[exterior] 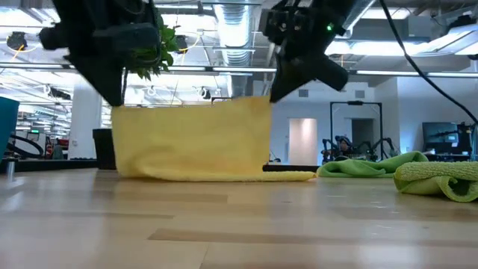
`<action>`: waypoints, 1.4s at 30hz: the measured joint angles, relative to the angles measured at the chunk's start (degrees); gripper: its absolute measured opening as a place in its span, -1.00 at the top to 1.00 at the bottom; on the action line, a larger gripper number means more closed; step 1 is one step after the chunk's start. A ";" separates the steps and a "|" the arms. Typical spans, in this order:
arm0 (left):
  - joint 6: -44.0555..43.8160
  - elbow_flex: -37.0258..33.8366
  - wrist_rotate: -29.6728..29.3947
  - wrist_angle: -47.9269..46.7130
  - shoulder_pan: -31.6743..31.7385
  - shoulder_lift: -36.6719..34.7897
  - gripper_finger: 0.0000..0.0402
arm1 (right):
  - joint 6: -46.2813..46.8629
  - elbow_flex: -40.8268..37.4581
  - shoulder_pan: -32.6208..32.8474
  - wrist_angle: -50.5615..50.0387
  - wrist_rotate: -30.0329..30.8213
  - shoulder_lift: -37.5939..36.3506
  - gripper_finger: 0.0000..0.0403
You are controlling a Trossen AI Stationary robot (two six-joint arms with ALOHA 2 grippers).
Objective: Fold microfiber towels
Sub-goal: Fold the yellow microfiber towel
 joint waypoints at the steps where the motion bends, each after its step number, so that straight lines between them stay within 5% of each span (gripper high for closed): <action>1: 0.04 0.74 -0.46 -1.35 0.51 0.00 1.00 | 0.00 0.00 -0.39 -0.01 1.35 -0.59 0.99; 14: 12.40 9.07 -12.21 -9.00 12.44 -0.02 1.00 | -2.69 0.00 -8.27 0.25 11.87 -7.61 1.00; 27: 32.71 17.89 -20.89 -8.22 31.40 -2.04 1.00 | -10.85 0.02 -20.19 4.28 12.02 -15.28 1.00; 38: 43.30 23.12 -21.59 -5.05 34.83 -3.91 1.00 | -15.73 0.04 -23.72 8.66 8.26 -16.74 1.00; 42: 49.94 22.19 -17.14 -3.43 35.00 -3.91 1.00 | -16.69 0.01 -23.34 8.37 8.13 -16.36 1.00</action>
